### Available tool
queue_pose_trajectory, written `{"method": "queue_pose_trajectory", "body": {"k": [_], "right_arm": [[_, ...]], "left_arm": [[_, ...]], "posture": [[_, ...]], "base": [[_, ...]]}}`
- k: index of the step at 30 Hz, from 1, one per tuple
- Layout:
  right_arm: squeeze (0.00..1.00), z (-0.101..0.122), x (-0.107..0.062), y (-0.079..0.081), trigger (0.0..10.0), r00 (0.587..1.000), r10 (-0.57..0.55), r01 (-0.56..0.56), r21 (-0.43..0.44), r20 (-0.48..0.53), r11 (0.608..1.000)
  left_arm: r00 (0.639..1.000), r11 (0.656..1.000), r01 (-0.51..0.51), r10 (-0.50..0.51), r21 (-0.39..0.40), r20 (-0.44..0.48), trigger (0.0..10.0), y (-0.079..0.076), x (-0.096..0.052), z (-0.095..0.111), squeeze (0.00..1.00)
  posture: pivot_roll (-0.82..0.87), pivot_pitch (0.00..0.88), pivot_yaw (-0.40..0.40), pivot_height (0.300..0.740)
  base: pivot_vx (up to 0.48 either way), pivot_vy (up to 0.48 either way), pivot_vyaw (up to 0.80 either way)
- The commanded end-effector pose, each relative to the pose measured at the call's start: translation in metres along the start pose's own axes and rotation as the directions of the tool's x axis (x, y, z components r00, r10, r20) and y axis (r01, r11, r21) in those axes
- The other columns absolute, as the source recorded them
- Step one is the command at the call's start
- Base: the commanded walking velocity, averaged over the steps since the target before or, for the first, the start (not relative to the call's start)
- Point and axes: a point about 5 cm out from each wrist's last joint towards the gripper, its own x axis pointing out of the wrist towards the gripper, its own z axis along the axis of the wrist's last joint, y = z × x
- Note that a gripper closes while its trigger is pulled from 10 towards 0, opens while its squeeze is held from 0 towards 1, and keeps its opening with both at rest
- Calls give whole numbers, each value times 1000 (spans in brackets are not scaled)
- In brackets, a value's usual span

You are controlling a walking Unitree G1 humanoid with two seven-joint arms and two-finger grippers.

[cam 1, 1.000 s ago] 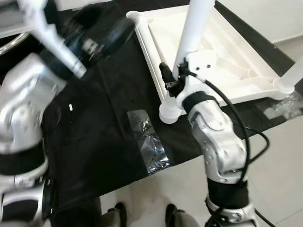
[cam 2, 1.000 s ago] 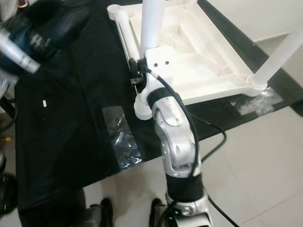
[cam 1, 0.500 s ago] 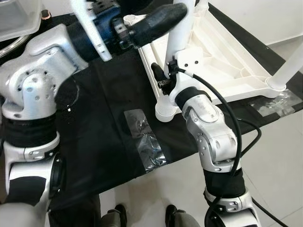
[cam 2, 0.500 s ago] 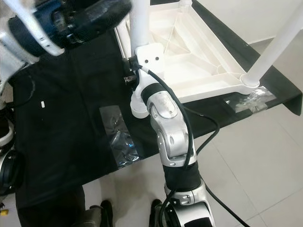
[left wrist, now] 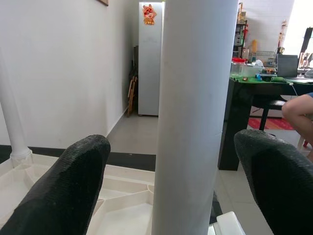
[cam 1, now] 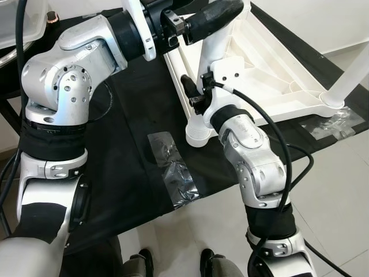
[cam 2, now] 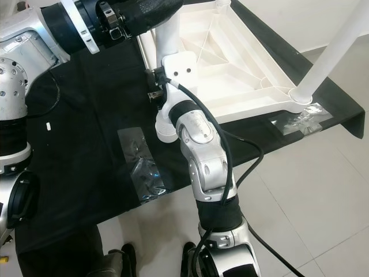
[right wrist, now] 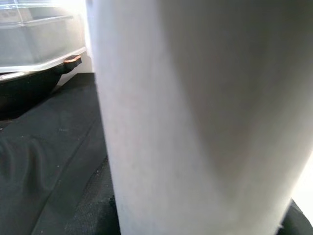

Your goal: Building children table

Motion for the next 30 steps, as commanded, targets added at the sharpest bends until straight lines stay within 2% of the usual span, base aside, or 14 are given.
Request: {"method": "queue_pose_trajectory", "body": {"k": [1, 2, 4, 12, 13, 14, 16, 18, 19, 25, 26, 30], "right_arm": [[0, -18, 1, 8, 10000, 996, 45, -42, 41, -83, 998], [0, -18, 1, 8, 10000, 996, 45, -42, 41, -83, 998], [0, -19, 0, 9, 10000, 995, 48, -44, 44, -86, 998], [0, -19, 1, 9, 10000, 995, 50, -47, 45, -85, 998], [0, -19, 1, 9, 10000, 995, 51, -47, 46, -85, 998], [0, -19, 1, 9, 10000, 995, 51, -47, 46, -85, 998], [0, -20, 1, 10, 10000, 995, 54, -50, 48, -86, 998], [0, -20, 1, 10, 10000, 995, 55, -51, 49, -86, 998], [0, -20, 1, 10, 10000, 995, 55, -51, 49, -86, 997], [0, -20, 2, 10, 10000, 995, 55, -51, 49, -84, 997], [0, -19, 2, 10, 10000, 995, 55, -51, 50, -83, 997], [0, -19, 2, 11, 10000, 995, 56, -51, 51, -82, 997]], "left_arm": [[1000, 1000, 30, -30, 9, 4, 10000, -4, 3, 4, 0], [999, 999, 42, -42, 8, -2, 0, -5, 3, 3, 0], [992, 993, 114, -115, -22, -55, 0, -9, 5, 1, 0], [986, 988, 151, -153, -37, -62, 0, -12, 11, 0, 0], [983, 984, 173, -175, -35, -63, 2039, -15, 14, 0, 0], [983, 984, 173, -175, -35, -63, 2039, -15, 14, 0, 0], [974, 975, 218, -219, -31, -56, 10000, -20, 20, -1, 0], [971, 973, 231, -232, -28, -55, 10000, -21, 21, -1, 0], [969, 970, 239, -241, -32, -49, 10000, -22, 22, -1, 1000], [954, 957, 289, -291, -30, -70, 10000, -25, 24, -1, 1000], [951, 954, 298, -300, -27, -78, 10000, -25, 24, -1, 0], [945, 950, 312, -312, -12, -99, 10000, -26, 26, 0, 0]], "posture": [[83, 235, -6, 740], [83, 235, -6, 740], [87, 232, -2, 740], [86, 225, -4, 740], [87, 224, -4, 740], [87, 224, -4, 740], [87, 224, -4, 740], [84, 220, -4, 740], [84, 219, -5, 740], [83, 225, -2, 740], [82, 224, -2, 740], [82, 226, -1, 740]], "base": [[0, 0, 0], [0, 0, 0], [0, 0, 0], [0, 0, 0], [0, 0, 0], [0, 0, 0], [0, 0, 0], [0, 0, 0], [0, 0, 0], [0, 0, 0], [0, 0, 0], [0, 0, 0]]}}
